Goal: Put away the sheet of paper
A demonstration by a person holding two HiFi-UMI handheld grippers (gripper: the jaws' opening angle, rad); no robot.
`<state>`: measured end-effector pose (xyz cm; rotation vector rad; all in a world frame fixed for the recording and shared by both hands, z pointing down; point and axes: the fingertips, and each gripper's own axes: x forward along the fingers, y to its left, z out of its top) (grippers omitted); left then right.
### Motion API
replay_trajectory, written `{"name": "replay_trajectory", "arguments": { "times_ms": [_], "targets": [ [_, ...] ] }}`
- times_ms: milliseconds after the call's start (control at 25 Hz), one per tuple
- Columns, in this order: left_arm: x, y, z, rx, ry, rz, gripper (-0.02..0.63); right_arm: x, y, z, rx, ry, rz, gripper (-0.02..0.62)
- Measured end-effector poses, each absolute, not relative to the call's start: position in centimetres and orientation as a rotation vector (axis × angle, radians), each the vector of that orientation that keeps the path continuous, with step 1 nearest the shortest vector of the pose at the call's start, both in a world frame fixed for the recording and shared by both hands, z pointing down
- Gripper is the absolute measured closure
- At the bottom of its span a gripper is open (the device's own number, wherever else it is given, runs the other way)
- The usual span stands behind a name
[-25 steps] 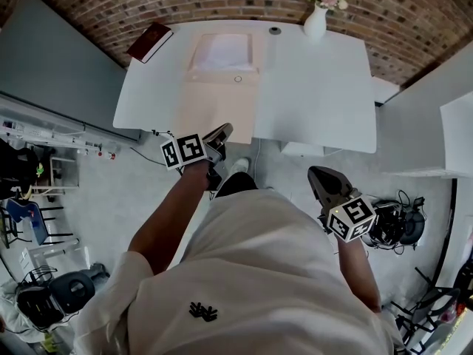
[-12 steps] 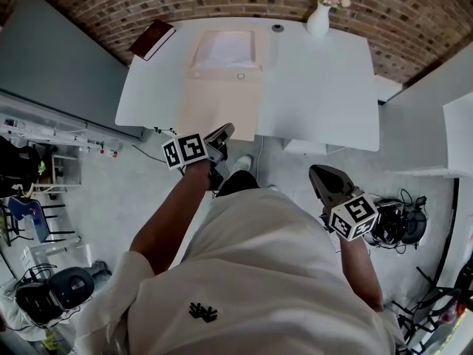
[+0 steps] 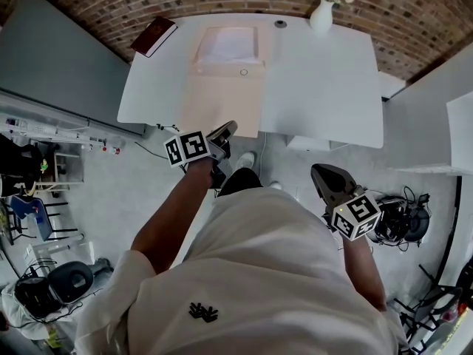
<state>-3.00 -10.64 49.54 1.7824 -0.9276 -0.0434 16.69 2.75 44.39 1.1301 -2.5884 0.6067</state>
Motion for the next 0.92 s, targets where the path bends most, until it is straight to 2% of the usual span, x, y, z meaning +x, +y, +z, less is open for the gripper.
{"name": "replay_trajectory", "arguments": {
  "times_ms": [920],
  "targets": [
    [-3.6, -13.6, 50.6, 1.771, -0.930, -0.036, 0.581, 16.1, 0.6, 45.4, 1.127, -2.566, 0.621, 0.568]
  ]
}}
